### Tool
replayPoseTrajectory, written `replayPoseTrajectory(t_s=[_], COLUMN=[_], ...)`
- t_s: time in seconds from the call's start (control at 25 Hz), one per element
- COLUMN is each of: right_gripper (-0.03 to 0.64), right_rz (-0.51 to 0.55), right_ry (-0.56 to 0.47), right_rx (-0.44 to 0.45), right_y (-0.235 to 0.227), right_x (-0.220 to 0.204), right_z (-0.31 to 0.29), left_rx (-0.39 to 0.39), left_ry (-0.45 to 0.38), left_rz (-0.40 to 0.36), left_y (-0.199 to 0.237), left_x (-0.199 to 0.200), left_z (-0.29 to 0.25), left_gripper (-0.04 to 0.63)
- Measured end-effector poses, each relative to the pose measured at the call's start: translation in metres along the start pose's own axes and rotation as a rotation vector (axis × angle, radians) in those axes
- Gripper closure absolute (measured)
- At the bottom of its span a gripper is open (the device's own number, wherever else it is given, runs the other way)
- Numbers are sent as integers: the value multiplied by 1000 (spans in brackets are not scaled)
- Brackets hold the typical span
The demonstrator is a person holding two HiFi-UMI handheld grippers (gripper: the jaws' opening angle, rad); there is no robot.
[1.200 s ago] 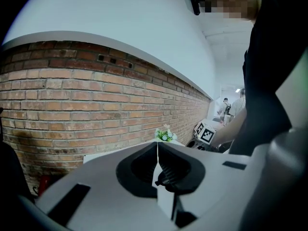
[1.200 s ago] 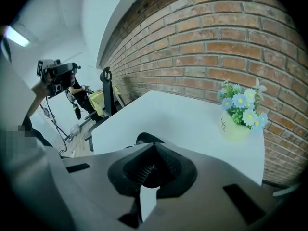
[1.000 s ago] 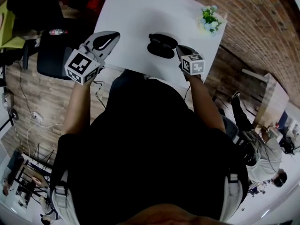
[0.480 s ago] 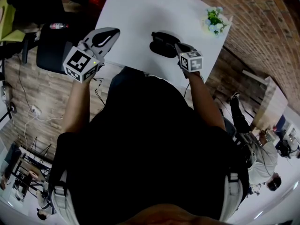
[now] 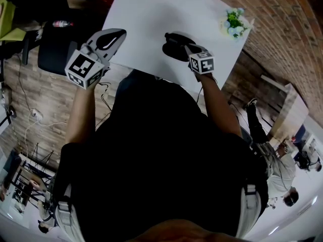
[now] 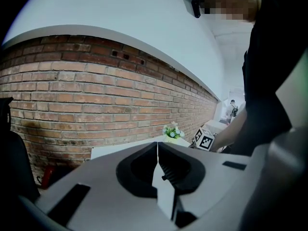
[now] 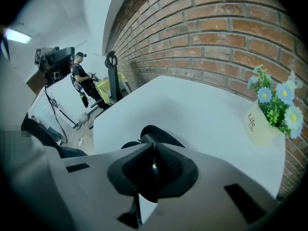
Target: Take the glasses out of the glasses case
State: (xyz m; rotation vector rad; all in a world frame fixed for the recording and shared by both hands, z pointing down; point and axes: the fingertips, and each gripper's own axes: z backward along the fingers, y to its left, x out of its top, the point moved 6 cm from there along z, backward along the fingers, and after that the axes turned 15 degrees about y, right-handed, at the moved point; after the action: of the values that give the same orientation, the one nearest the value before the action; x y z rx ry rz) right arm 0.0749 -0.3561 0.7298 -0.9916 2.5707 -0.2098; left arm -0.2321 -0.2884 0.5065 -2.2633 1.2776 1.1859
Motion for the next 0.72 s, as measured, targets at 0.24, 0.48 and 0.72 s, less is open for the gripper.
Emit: replayPoseTrajectory(t_s=[0.24, 0.48, 0.72], right_gripper=[568, 551, 546], right_rz=[20, 29, 42], right_ry=[53, 89, 116], right_rx=[14, 15, 12], right_y=[4, 0, -2], right_x=[1, 0, 5], right_z=[-13, -25, -34], left_rx=[5, 13, 18], left_ry=[-7, 7, 20], left_rz=[-2, 20, 40], left_y=[8, 15, 22], left_x=[-5, -9, -13], left_z=[1, 0, -1], left_gripper=[583, 583, 583])
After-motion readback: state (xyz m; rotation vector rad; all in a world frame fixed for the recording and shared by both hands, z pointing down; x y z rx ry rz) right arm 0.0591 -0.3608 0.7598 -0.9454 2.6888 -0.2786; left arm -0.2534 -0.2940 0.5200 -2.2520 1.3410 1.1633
